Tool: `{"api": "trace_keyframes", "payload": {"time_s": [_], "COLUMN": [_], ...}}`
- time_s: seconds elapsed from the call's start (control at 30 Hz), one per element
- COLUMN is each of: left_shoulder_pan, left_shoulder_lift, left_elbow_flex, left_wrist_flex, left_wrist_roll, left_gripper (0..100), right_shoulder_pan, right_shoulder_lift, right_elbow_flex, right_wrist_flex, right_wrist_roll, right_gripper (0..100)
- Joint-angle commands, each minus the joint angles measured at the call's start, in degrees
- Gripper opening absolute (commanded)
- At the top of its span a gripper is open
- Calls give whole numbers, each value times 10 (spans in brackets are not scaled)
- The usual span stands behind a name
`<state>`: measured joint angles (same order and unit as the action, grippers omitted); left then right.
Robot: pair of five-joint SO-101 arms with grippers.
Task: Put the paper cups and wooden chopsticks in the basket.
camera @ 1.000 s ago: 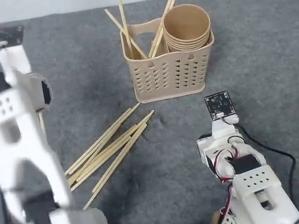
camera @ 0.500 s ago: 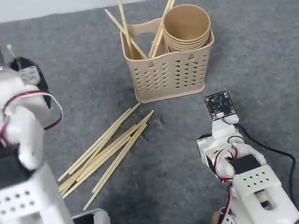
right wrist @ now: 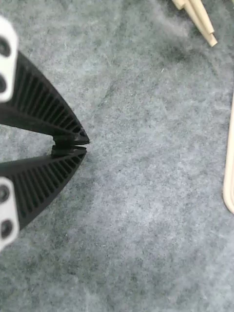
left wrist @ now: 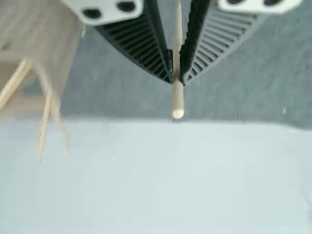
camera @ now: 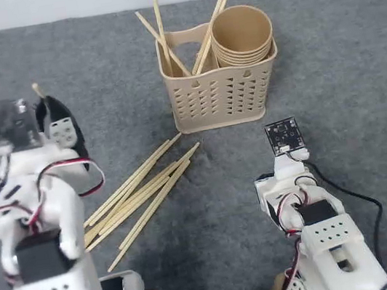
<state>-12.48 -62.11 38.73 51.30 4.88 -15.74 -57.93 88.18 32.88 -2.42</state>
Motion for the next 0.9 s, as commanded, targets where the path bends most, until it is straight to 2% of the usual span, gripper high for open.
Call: {"api": "trace_keyframes", "payload": {"time_s": [0.0,0.2,0.27,0.33,0.4,0.67,0.87], "left_shoulder_pan": [38,187,227,252,264,263,261], "left_shoulder_lift": [-18,-11,11,45,89,259,315], "left_elbow_flex": [-14,-15,-19,-26,-40,-69,-71], "left_wrist_flex": [-82,-321,-410,-485,-523,-529,-565], "left_wrist_roll": [76,291,322,312,290,164,152], "left_gripper": [13,13,12,12,12,12,12], "right_shoulder_pan": [7,7,7,7,7,7,7], "right_shoulder_lift": [-15,-15,-15,-15,-15,-15,-14], "right_elbow_flex": [-4,-4,-4,-4,-4,-4,-4], "right_wrist_flex": [-13,-13,-13,-13,-14,-15,-16], "right_wrist_roll": [12,12,12,12,12,12,40], "right_gripper": [22,22,22,22,22,22,22]}}
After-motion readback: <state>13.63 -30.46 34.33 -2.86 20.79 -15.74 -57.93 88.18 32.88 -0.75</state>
